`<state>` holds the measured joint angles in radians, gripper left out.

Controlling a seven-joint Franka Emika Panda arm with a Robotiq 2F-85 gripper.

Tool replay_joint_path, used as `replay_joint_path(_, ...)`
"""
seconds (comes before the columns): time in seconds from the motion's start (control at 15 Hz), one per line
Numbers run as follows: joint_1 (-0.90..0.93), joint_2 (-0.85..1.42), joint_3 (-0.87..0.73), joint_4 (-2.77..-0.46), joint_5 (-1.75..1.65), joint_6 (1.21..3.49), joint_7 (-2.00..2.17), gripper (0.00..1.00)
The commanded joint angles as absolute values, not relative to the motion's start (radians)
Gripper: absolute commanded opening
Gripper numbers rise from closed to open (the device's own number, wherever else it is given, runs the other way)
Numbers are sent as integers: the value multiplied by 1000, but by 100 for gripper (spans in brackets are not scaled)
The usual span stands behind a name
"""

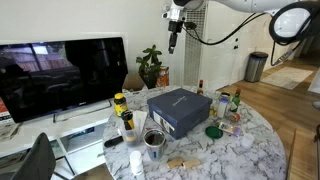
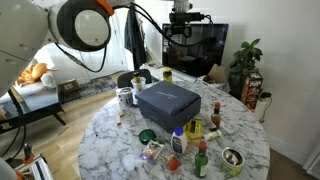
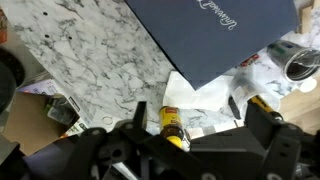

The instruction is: Pick up the blue box lid and place it on the blue box

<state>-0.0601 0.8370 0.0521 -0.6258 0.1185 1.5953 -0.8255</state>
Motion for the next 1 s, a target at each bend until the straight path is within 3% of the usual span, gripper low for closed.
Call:
replay_joint_path(0.0,-111,714,85,-775,182,1532,-866,100)
replay_joint_path(0.93,-248,280,43,-1305,316,1587,-876,100)
